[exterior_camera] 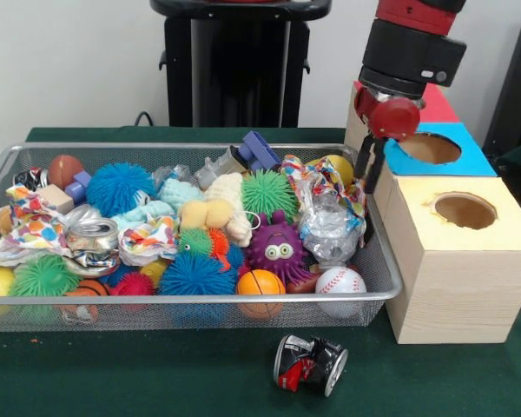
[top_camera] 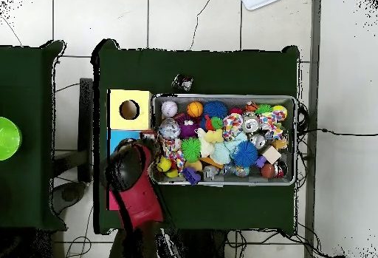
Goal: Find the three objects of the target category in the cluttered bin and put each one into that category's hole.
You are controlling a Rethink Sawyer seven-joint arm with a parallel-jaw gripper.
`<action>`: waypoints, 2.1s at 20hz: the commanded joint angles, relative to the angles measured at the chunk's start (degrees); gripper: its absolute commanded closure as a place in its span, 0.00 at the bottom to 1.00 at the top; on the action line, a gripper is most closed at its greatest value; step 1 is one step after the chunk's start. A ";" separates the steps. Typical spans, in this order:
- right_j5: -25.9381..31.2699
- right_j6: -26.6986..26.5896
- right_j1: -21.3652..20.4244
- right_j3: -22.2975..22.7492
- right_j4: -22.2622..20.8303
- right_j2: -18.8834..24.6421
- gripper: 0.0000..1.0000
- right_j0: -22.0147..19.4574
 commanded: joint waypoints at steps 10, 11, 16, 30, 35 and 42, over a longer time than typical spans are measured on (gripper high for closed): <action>42.22 -30.34 9.53 -27.24 -38.21 -23.50 0.00 0.87; 42.82 -30.76 9.86 -28.18 -41.05 -24.81 0.00 1.15; 34.77 -31.54 9.43 -28.23 -53.45 -19.75 0.00 -4.01; 43.17 -37.57 7.53 -36.60 -82.53 -7.12 0.00 -15.51; 49.81 -47.70 4.80 -37.77 -94.77 0.47 0.00 -19.74; 56.30 -55.70 6.28 -37.48 -105.45 11.44 0.00 -24.78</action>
